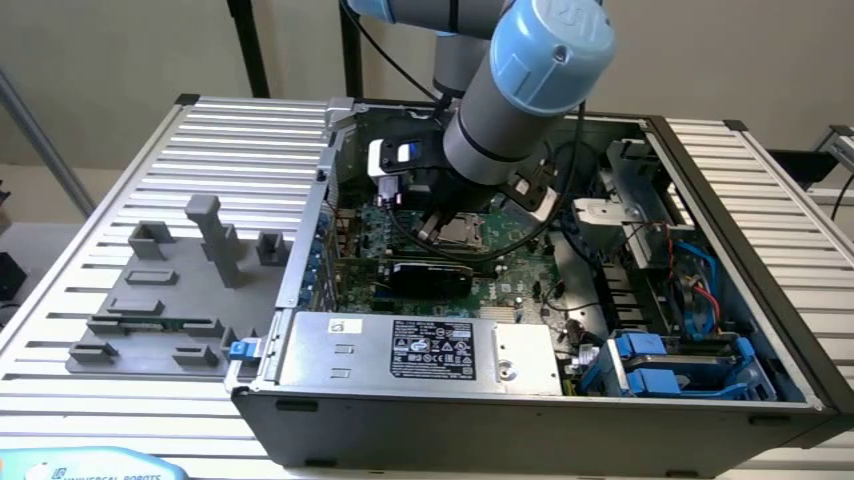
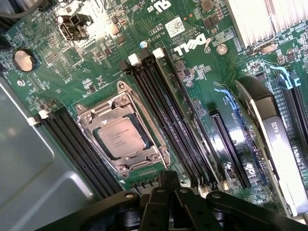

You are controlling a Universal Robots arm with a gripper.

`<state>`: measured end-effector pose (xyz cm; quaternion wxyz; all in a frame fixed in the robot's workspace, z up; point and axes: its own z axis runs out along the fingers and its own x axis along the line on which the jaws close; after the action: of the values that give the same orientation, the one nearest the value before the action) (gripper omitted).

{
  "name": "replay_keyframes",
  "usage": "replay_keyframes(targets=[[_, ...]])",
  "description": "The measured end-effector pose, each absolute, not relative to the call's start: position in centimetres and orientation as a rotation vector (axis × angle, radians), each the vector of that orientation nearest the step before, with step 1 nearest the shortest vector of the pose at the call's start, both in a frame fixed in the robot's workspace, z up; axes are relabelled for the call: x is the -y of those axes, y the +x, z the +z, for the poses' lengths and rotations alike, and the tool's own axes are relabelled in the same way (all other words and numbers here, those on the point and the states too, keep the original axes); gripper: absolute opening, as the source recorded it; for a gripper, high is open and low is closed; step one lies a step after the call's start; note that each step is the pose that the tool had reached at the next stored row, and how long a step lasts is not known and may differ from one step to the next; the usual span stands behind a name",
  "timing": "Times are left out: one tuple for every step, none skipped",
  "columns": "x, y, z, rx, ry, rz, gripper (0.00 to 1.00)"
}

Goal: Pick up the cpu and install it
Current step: 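Install the second cpu locking lever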

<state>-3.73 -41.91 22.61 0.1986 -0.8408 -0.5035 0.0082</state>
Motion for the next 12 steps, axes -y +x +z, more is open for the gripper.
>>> replay_keyframes(targets=[[41.91, -3.73, 22.61, 1.409, -2.353, 0.024, 0.11], [41.92, -3.73, 22.6, 1.41, -2.354, 0.025, 0.11], [41.93, -3.73, 22.61, 1.41, -2.355, 0.026, 0.11], [41.96, -3.73, 22.61, 1.411, -2.356, 0.027, 0.11], [42.01, -3.74, 22.6, 1.411, -2.357, 0.028, 0.11], [42.07, -3.74, 22.6, 1.412, -2.357, 0.028, 0.11], [42.08, -3.74, 22.6, 1.412, -2.358, 0.029, 0.11], [42.09, -3.74, 22.6, 1.412, -2.358, 0.029, 0.11], [42.09, -3.75, 22.6, 1.412, -2.358, 0.029, 0.11], [42.07, -3.77, 22.58, 1.413, -2.358, 0.029, 0.11], [42.05, -3.82, 22.54, 1.413, -2.358, 0.029, 0.11], [42.02, -3.91, 22.46, 1.413, -2.359, 0.03, 0.11]])
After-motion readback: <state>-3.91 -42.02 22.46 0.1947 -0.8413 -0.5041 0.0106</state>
